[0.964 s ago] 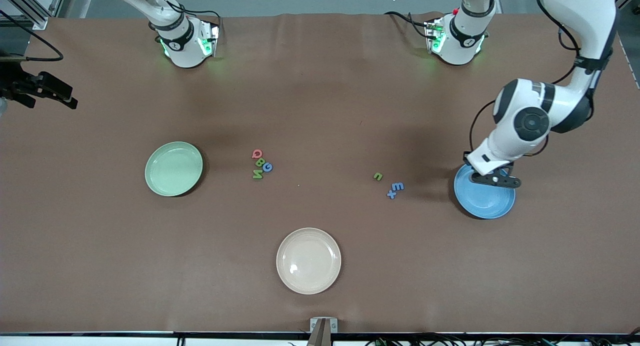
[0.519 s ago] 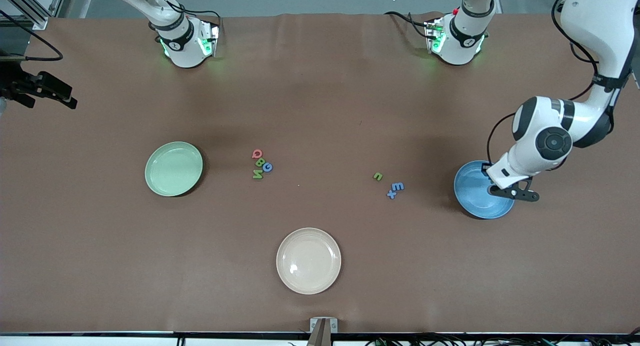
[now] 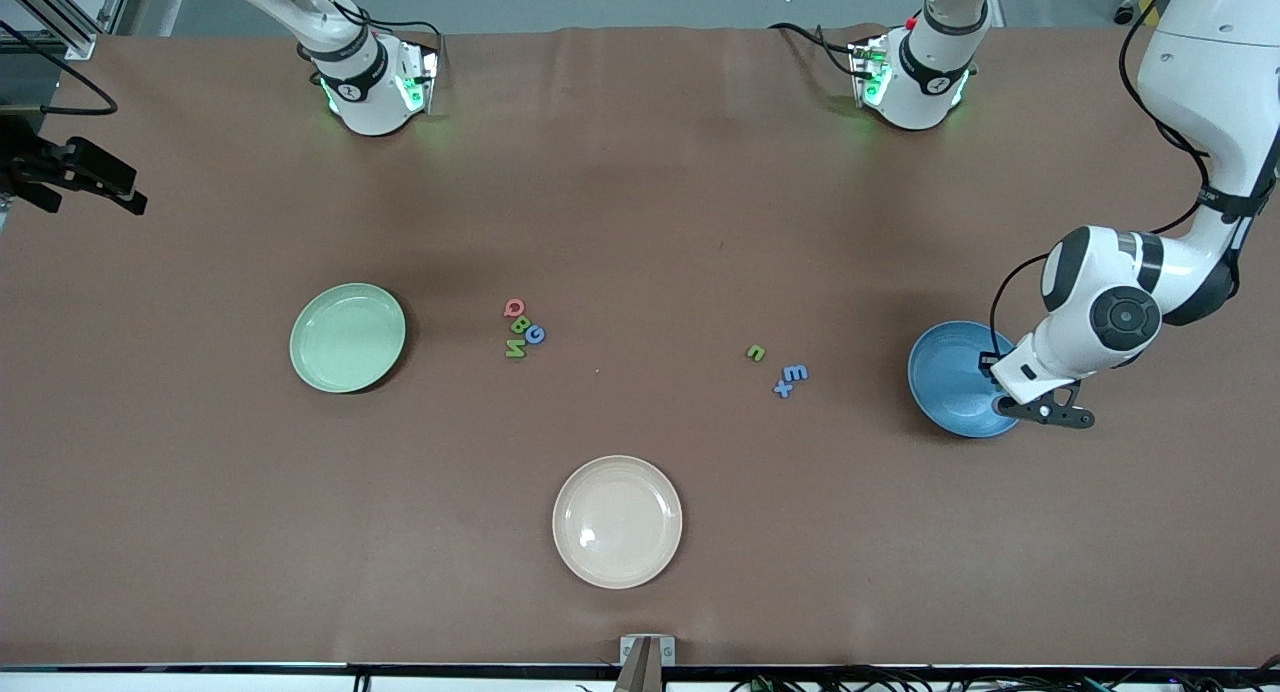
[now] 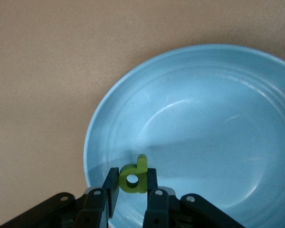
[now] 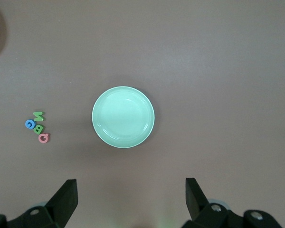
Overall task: Sort upper and lower case letters into plates
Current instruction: 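Carry the green d into the blue plate and release it, then grasp the blue m with the left gripper while the right gripper grasps M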
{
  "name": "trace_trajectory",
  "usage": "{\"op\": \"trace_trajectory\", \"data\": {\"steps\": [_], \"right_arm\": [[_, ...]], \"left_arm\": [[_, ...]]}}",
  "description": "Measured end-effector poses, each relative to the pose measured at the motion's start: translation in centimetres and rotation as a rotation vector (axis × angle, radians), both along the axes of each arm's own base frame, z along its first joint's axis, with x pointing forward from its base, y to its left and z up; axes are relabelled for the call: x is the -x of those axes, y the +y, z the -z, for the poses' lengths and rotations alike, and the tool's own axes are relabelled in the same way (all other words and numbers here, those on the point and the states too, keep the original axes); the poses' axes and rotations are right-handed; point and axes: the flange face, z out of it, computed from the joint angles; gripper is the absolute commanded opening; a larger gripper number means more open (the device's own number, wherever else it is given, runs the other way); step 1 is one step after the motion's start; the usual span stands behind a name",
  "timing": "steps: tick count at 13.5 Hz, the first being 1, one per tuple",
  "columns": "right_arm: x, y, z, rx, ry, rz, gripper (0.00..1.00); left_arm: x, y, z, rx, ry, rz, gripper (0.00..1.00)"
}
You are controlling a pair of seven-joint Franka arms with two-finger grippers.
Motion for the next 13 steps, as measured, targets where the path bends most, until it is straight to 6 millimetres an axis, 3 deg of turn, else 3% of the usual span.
{"op": "trace_trajectory", "data": {"steps": [3,4,5,6,7,10,11,13], "right_arm": [[-0.6,0.0,1.0,0.000,0.021,0.000,1.00],[-1.3,0.0,2.1,0.001,0.038,0.000,1.00],[-2.2,0.0,3.5,0.002,0.057,0.001,1.00],[-3.2,-0.1,5.0,0.004,0.074,-0.006,1.00],[-4.3,-0.2,6.4,0.006,0.083,-0.033,1.00],[-7.4,0.0,11.1,0.011,0.134,-0.098,1.00],[-7.9,0.9,12.0,0.011,0.149,-0.099,1.00],[-8.1,4.6,13.1,-0.002,0.171,-0.012,1.00]], "left_arm": [[0.0,-0.1,0.4,0.004,0.002,0.001,0.20],[0.0,-0.1,0.4,0.004,0.002,0.001,0.30],[0.0,-0.1,0.3,0.004,0.001,0.001,0.52],[0.0,-0.1,0.3,0.004,0.000,0.002,0.81],[-0.1,-0.2,0.3,0.004,-0.001,0.003,1.00],[-0.3,-1.4,-0.4,0.008,-0.010,0.024,1.00],[-0.3,-2.8,-1.1,0.012,-0.009,0.043,1.00],[0.1,-6.6,-2.9,0.006,0.008,0.038,1.00]]}}
